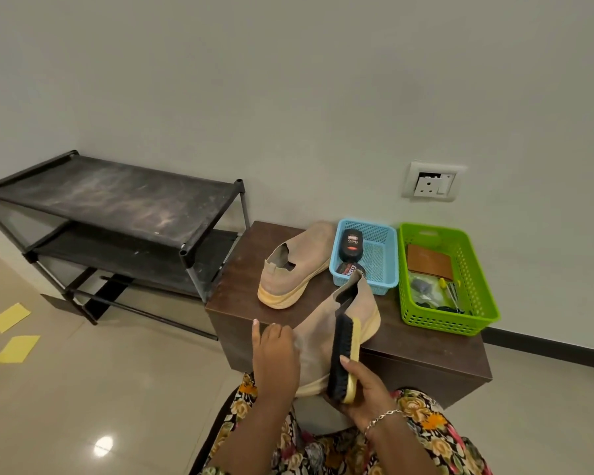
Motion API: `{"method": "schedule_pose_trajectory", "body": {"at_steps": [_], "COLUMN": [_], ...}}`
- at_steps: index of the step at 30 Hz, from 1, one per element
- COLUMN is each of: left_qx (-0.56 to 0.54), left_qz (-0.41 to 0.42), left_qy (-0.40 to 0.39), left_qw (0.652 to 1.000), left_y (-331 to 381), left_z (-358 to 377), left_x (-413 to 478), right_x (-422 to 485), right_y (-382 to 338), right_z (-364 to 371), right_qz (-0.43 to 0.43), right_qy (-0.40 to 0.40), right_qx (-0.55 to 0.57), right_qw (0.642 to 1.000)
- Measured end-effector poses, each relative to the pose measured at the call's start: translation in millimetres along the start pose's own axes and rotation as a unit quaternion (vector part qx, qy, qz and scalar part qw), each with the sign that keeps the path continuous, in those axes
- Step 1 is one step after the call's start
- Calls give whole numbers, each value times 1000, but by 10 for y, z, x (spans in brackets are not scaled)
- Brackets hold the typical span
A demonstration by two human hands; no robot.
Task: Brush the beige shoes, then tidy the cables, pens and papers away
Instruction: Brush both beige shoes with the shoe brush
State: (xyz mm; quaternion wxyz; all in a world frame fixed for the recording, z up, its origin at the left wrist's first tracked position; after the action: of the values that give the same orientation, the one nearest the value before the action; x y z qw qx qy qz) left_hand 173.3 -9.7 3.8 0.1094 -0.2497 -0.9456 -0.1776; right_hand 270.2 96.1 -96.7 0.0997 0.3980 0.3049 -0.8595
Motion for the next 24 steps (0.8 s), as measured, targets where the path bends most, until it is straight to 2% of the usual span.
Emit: {"method": "schedule_pose_trajectory", "body": {"at_steps": [3, 5, 7, 9, 11, 12, 13, 14, 15, 16, 18, 20, 21, 22, 24], "left_qx": [-51, -128, -186, -215, -223, -229, -235, -241, -250, -260, -280, -292, -295, -298, -300], "left_qz": [-29, -96, -157, -188, -210, -224, -235, -240, -240, -234, -221, -220, -223, -228, -236], "left_qy": [-7, 3, 2, -4, -6, -8, -10, -14, -22, -32, -46, -38, -34, -33, -29], "left_qw": [998, 987, 970, 958, 952, 947, 943, 940, 938, 936, 933, 930, 928, 926, 924], "left_y": [-60, -187, -309, -381, -452, -501, -554, -603, -640, -662, -680, -701, -713, -726, -770], "left_z": [87, 133, 164, 189, 206, 220, 238, 262, 291, 318, 349, 342, 330, 323, 327], "left_x": [14, 1, -29, -57, -59, -60, -57, -50, -43, -32, -22, -24, -25, -20, -3], "right_x": [-16, -23, -104, -305, -432, -426, -414, -380, -309, -205, -32, 45, 42, 57, -28], "right_y": [-44, -203, -460, -660, -635, -501, -343, -180, -104, -202, -627, -1020, -1017, -867, -351], "right_z": [-15, -134, -277, -183, 121, 283, 436, 533, 548, 488, 280, 125, 168, 276, 566], "right_qz": [-16, -81, -186, -291, -351, -351, -350, -350, -341, -325, -263, -225, -218, -220, -254], "right_qy": [9, 58, 154, 205, 171, 143, 123, 114, 117, 141, 244, 330, 329, 294, 170], "right_qx": [-21, -85, -208, -324, -447, -523, -608, -693, -750, -775, -785, -761, -762, -779, -791], "right_qw": [1000, 991, 948, 877, 805, 763, 702, 619, 555, 523, 504, 511, 513, 508, 530]}}
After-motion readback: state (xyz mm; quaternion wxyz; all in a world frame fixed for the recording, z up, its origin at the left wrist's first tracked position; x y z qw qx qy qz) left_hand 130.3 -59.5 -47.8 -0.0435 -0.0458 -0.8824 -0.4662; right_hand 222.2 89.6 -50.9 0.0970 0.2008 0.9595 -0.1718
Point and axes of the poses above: each hand's wrist, its own x-axis towards the middle knuckle, its own z-axis out of the palm, y = z × x, the point moved 10 cm from there along x, towards the middle knuckle, and after that the axes turned 7 degrees about z, right-handed, at the moved point
